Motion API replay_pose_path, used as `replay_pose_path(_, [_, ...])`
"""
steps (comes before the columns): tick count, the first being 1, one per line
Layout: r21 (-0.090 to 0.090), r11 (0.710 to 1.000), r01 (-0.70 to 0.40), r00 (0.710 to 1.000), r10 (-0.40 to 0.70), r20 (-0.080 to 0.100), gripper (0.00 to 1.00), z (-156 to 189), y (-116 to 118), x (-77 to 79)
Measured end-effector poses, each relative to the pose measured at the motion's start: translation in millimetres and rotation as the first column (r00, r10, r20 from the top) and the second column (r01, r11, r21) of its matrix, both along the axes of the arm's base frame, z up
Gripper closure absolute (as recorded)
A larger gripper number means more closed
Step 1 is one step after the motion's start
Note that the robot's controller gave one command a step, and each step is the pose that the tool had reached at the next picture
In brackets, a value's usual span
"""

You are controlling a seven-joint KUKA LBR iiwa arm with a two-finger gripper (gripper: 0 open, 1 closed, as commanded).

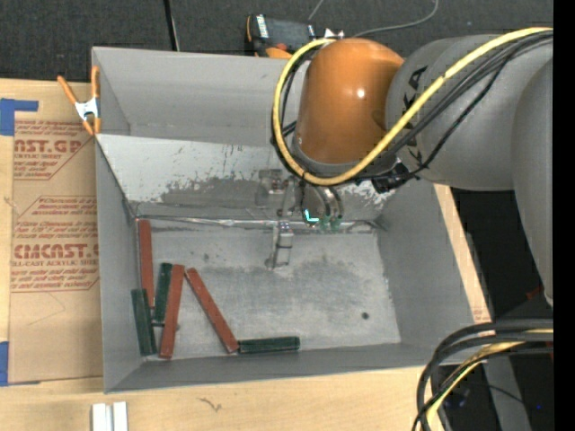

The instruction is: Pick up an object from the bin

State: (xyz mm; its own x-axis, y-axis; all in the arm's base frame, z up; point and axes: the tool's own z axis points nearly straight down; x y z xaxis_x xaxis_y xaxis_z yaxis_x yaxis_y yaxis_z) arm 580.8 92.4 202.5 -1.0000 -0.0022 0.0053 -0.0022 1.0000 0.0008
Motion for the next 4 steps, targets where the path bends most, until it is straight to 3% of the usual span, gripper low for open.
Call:
replay_pose_path(1, [0.000,0.998,0.063,0.998,-0.063,-0.002,0.00,-75,34,-13.9])
replay_pose_path(2, [0.002,1.000,-0.029,1.000,0.029,0.002,0.00,-98,109,-48.6])
replay_pose_path(3, [-0.004,1.000,0.020,1.000,-0.020,0.006,0.00,-135,31,-9.0])
replay_pose_path(4, [0.000,0.972,-0.234,0.972,0.234,0.013,0.00,-52,58,-21.8])
